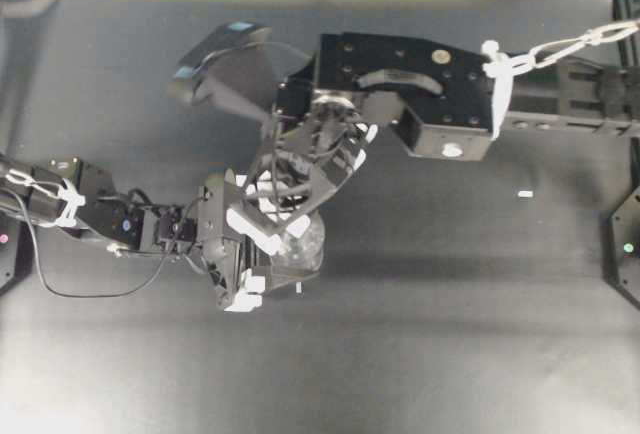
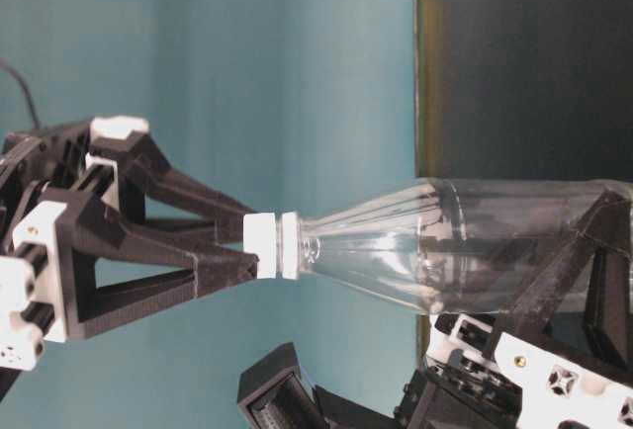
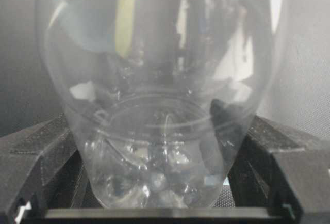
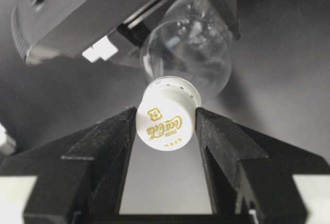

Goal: Open the bottle cap by holding the bottle with the left arm and twisting the cap with the right arm.
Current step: 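Grip the white cap with the right gripper and twist it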

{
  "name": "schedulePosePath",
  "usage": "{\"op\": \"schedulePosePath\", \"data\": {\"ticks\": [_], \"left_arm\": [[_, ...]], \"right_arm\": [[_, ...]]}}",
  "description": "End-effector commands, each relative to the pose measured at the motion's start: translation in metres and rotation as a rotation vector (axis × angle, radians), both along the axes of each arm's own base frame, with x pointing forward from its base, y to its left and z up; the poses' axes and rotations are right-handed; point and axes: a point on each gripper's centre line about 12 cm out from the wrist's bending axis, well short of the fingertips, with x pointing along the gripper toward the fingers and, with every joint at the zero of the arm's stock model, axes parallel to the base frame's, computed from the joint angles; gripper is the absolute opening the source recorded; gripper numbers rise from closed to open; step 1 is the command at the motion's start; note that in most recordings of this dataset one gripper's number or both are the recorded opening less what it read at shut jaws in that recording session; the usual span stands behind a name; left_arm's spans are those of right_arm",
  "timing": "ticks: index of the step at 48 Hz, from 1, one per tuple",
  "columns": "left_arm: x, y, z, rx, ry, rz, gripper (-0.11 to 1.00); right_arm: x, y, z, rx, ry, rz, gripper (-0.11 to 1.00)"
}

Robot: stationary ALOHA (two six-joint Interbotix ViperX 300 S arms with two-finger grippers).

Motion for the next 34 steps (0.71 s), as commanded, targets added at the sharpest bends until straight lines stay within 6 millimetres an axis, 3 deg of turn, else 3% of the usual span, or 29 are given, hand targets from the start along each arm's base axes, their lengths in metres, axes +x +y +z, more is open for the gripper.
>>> {"op": "schedulePosePath", "data": {"ticks": [1,25,34], "left_arm": [[0.001,0.001,0.000,0.001,-0.002,0.002,0.81],[0.000,0.001,-0.001,0.001,0.002,0.002,0.81],[0.000,0.001,-0.001,0.001,0.002,0.002,0.81]], "right_arm": [[0.003,0.006,0.010,-0.021,-0.037,0.131,0.37],[0.003,0.013,0.014,-0.133,-0.100,0.752,0.37],[0.006,0.021,0.012,-0.167,-0.151,0.874,0.37]]}}
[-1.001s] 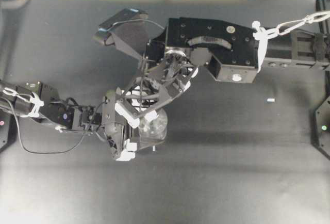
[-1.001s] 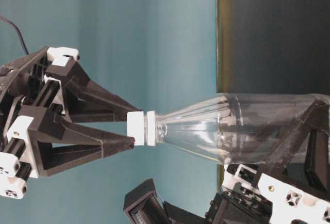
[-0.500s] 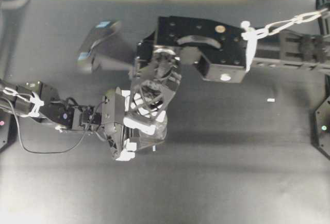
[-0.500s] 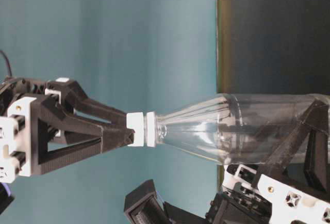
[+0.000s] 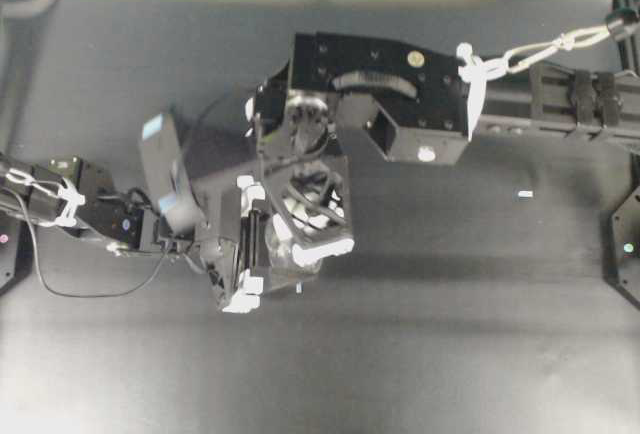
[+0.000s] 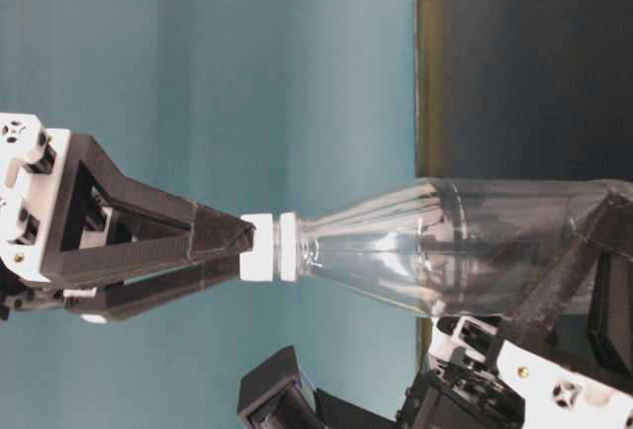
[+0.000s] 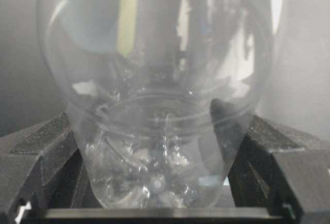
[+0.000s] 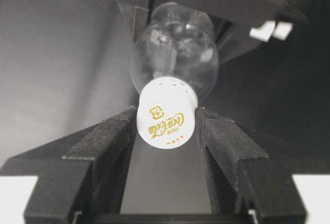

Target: Open the bottle cap by holding the bottle with the left arm and twisting the cap with the right arm.

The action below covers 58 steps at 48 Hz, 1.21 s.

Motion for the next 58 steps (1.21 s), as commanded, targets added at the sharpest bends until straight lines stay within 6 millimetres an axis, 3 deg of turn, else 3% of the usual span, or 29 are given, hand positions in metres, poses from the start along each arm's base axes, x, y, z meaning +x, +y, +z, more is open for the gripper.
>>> {"op": "schedulePosePath", "data": {"ticks": [1,32,41,50,58], "left_arm": [[0.001,0.001,0.001,0.000,-0.005,0.001,0.81],[0.001,0.001,0.000,0.000,-0.001,0.002,0.81],[0.001,0.001,0.000,0.000,-0.001,0.002,0.81],[0.001,0.001,0.000,0.000,-0.001,0.002,0.81],[0.000,0.002,-0.002,0.000,0.011,0.003,0.81]], "right_arm": [[0.000,0.010,0.007,-0.003,-0.039,0.059,0.37],[-0.006,0.014,-0.001,-0.028,-0.054,0.071,0.37],[-0.009,0.022,0.006,-0.025,-0.077,0.080,0.38],[-0.013,0.027,0.015,-0.022,-0.120,0.073,0.80],[-0.021,0.022,0.032,-0.045,-0.133,-0.018,0.79]]}}
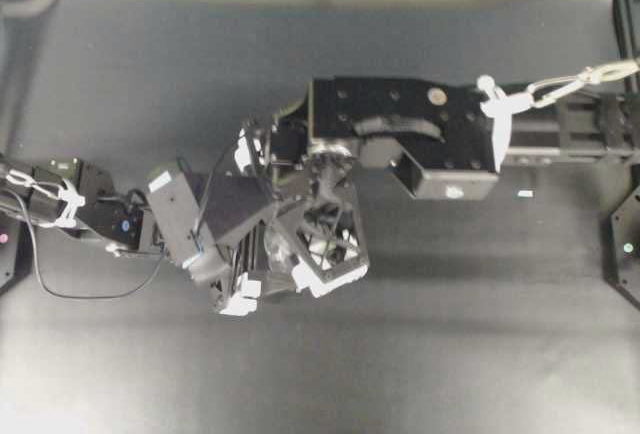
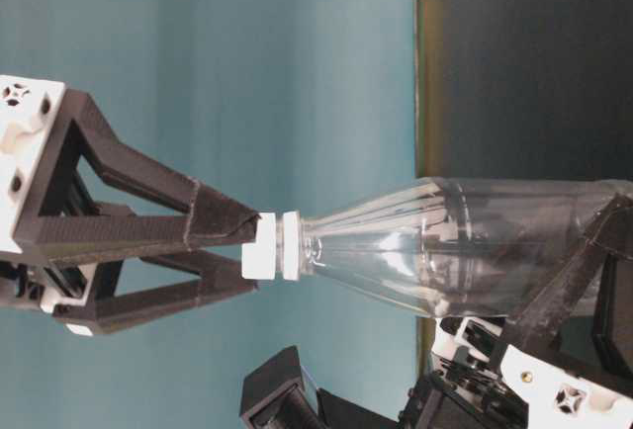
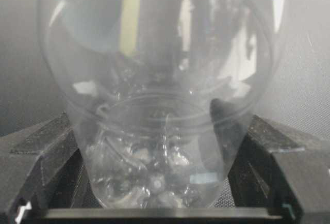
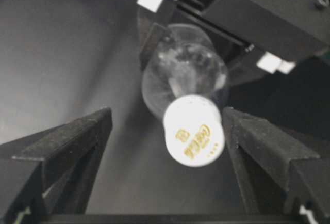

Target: Open the bottle cap by holding the bottle with the left arm and twisting the cap with the right arm.

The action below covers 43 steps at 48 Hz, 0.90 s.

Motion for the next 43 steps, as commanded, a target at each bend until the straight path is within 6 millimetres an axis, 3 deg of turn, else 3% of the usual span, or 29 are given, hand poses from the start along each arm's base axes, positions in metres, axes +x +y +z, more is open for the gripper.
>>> {"op": "schedulePosePath", "data": {"ticks": [1,10,15,28,35,43], "left_arm": [[0.001,0.002,0.000,-0.003,0.006,0.007,0.81],[0.000,0.002,-0.001,-0.002,0.014,0.008,0.81],[0.000,0.002,-0.001,-0.004,0.014,0.008,0.81],[0.000,0.000,-0.001,-0.009,0.014,0.006,0.81],[0.000,0.000,-0.001,-0.009,0.014,0.004,0.81],[0.000,0.000,-0.001,-0.009,0.014,0.006,0.81]], "right_arm": [[-0.010,0.002,0.029,-0.005,-0.057,-0.040,0.79],[-0.021,0.000,0.067,0.012,-0.139,-0.174,0.79],[-0.022,0.003,0.078,0.076,-0.140,-0.333,0.79],[-0.019,-0.014,0.062,0.225,0.037,-0.983,0.79],[-0.015,-0.015,0.058,0.273,0.037,-1.103,0.79],[-0.005,-0.015,0.037,0.294,0.074,-1.187,0.79]]}}
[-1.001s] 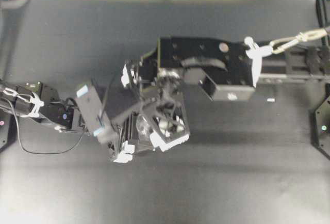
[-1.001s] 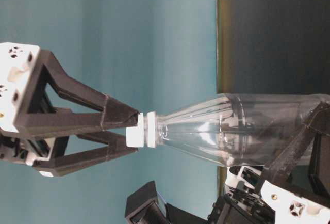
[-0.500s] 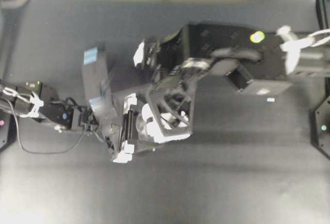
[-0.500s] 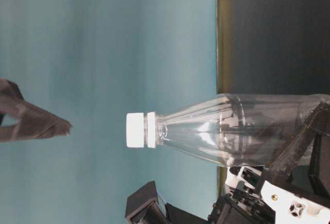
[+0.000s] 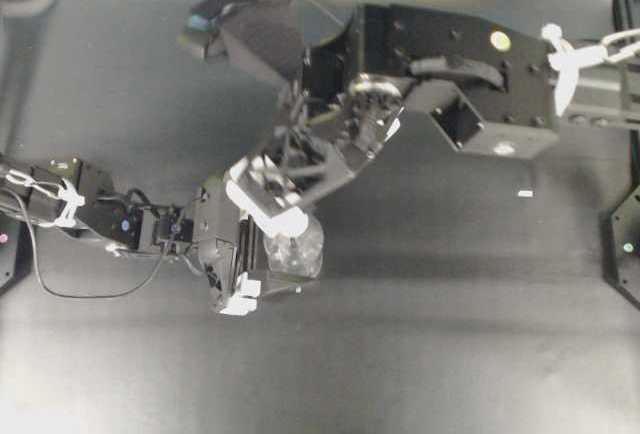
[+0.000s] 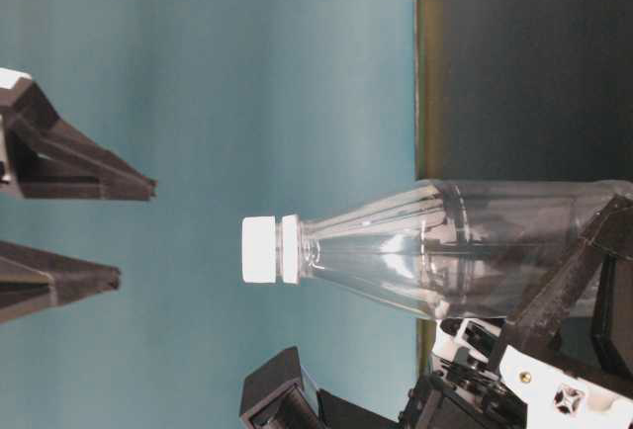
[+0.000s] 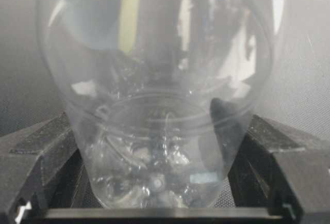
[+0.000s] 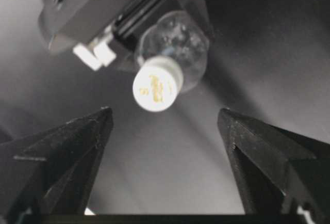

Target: Open the bottle cap by holding the bottle with the left arm and twisting the cap with the right arm.

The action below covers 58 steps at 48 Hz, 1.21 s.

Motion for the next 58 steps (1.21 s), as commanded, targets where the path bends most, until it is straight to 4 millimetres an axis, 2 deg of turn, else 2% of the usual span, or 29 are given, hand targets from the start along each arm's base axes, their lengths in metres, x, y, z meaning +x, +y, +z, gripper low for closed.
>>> {"op": "schedulePosePath", "data": {"ticks": [1,13,28,36,45,58], "left_arm": [[0.000,0.000,-0.001,-0.003,0.008,0.001,0.81],[0.000,0.000,-0.001,-0.003,0.008,0.003,0.81],[0.000,0.000,-0.001,-0.002,0.008,0.002,0.81],[-0.001,0.000,-0.002,-0.002,0.009,0.002,0.81],[0.000,0.001,-0.001,-0.002,0.008,0.004,0.81],[0.000,0.001,-0.001,-0.002,0.008,0.005,0.81]], "right_arm": [[0.004,0.017,-0.005,0.024,-0.004,0.008,0.79],[0.013,0.024,-0.035,0.070,0.061,0.017,0.78],[0.013,0.020,-0.047,0.069,0.079,0.011,0.76],[0.014,0.018,-0.049,0.064,0.074,0.025,0.64],[0.014,0.018,-0.050,0.054,0.076,0.068,0.37],[0.011,0.013,-0.050,0.008,0.089,0.243,0.37]]}}
